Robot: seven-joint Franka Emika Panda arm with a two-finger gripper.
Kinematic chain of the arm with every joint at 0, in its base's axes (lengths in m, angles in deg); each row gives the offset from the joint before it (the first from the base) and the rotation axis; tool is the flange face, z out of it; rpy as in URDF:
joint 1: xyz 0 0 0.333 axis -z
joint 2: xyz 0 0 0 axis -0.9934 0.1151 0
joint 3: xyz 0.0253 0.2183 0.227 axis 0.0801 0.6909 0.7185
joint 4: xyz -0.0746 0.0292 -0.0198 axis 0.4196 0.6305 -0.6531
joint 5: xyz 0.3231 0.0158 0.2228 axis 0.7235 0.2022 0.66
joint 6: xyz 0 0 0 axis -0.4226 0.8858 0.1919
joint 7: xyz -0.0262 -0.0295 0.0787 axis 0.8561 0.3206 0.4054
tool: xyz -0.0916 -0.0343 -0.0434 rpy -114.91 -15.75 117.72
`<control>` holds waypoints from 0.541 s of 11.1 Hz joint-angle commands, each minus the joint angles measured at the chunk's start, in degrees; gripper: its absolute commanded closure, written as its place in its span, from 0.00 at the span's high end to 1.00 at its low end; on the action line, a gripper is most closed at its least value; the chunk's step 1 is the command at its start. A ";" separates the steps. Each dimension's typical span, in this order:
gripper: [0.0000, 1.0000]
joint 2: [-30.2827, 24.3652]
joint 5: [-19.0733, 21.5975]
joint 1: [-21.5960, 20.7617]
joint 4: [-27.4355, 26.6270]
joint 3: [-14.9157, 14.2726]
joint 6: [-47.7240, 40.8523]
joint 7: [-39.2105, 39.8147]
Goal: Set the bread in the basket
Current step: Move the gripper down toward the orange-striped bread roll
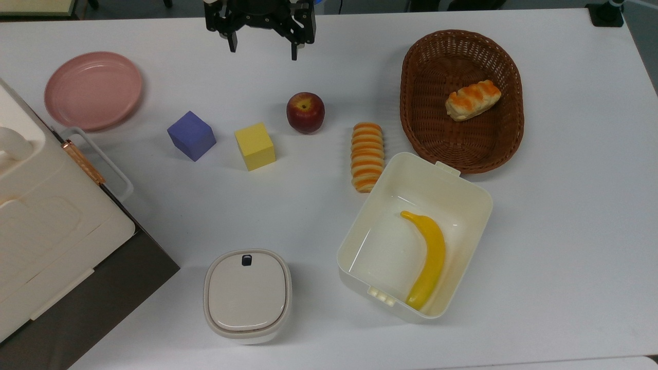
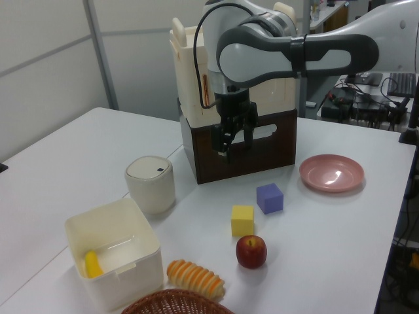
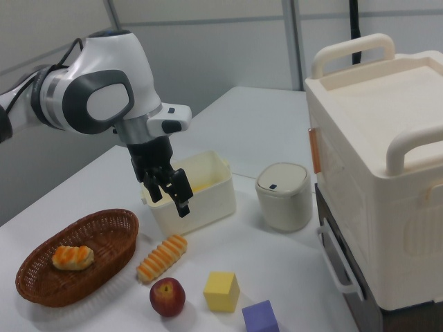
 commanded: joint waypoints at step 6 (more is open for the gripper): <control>1.00 -0.89 0.88 -0.62 -1.06 -0.55 -0.21 1.31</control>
